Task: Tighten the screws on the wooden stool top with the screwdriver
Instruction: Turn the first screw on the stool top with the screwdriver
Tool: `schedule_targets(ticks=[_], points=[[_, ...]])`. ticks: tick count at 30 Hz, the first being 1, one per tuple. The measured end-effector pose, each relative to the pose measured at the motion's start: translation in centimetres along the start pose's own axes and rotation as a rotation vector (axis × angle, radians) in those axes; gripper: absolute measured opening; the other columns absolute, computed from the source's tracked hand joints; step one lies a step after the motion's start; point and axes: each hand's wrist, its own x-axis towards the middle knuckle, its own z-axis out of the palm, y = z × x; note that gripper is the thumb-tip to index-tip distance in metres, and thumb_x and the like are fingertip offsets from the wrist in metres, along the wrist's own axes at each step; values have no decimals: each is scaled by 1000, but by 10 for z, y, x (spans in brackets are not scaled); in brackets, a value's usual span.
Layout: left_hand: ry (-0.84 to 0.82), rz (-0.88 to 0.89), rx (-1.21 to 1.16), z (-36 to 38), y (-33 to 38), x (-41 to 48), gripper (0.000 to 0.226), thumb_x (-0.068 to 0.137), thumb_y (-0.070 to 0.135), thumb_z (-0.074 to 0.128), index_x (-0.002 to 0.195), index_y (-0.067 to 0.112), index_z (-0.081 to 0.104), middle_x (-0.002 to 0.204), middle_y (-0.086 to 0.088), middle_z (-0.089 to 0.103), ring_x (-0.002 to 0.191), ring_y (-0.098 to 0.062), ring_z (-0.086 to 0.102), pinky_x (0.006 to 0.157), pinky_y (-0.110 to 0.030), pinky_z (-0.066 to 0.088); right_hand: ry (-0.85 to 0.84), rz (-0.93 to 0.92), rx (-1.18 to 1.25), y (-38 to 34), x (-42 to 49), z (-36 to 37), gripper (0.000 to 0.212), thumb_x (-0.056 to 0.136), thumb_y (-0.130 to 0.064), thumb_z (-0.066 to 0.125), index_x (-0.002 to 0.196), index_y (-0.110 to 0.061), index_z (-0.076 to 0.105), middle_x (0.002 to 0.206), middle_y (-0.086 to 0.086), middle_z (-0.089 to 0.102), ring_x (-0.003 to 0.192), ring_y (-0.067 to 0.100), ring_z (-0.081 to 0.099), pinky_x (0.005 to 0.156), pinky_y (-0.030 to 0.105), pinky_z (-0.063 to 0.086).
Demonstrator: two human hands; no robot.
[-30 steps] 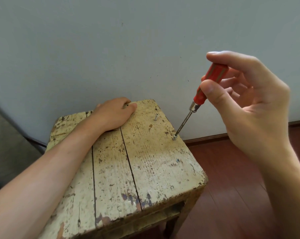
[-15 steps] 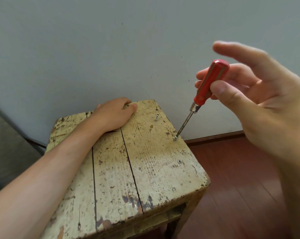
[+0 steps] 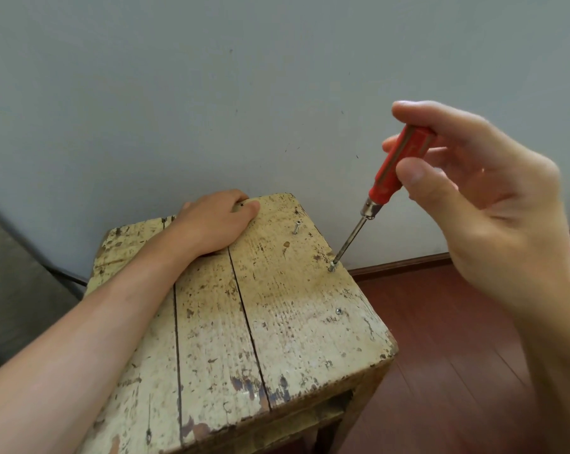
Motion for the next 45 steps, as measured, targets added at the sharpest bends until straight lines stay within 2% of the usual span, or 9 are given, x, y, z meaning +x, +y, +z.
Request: schedule_targets(ticks=[4,12,17,20,24,28,30,37,45], points=[[-4,3,2,0,-1,0,46,104,54,34,132,27,58,132,4,62,125,-23,54,111,-50,36,-101,8,52,-2,0,-10,41,111,-6,55,151,-14,55,134,0,74,121,23,74,99,26,55],[-5,1,6,1,-1,1,46,104,54,34,133,27,57,133,3,62,125,-24,54,110,-50,37,-84,6,64,-6,0,-12,40,106,-6,63,145,-16,57,122,10,75,116,23,76,96,25,56],[-5,0,1,1,0,0,46,104,54,34,133,27,57,132,3,61,125,-24,54,111,-49,37,6,7,39,-8,0,-3,42,102,-16,73,139,-31,59,100,1,73,101,15,77,93,34,61],[1,-1,1,1,0,1,45,103,55,35,131,28,58,130,4,62,123,-23,55,110,-49,38,41,-9,27,-9,1,2,36,100,-12,74,130,-29,64,94,-16,68,90,5,73,86,24,57],[-1,3,1,2,-2,2,45,103,55,34,131,29,58,130,4,62,123,-23,55,110,-50,38,43,-15,-5,-8,0,2,35,103,-11,70,135,-24,63,105,-8,72,94,5,75,83,23,54],[-1,8,6,2,-3,3,47,103,57,34,132,29,58,131,5,62,123,-23,55,110,-51,38,-61,20,44,-5,-2,-8,39,109,-9,58,148,-15,58,129,3,74,120,22,73,96,26,55],[0,5,11,3,-4,4,47,103,57,33,133,29,57,133,5,62,124,-23,54,110,-51,37,-84,24,65,-5,-2,-10,41,109,-6,56,149,-13,56,133,5,73,122,23,73,99,25,55],[1,7,15,3,-4,4,48,103,57,33,133,28,57,133,5,62,125,-23,54,111,-51,37,-57,21,90,-8,-2,-8,38,106,-1,61,142,-13,60,121,10,75,114,23,76,91,22,56],[3,1,23,3,-3,4,51,103,58,33,137,27,55,138,3,59,127,-24,53,112,-52,36,18,-23,33,-10,0,0,30,101,-7,72,123,-26,64,100,-8,71,94,7,75,89,29,58]])
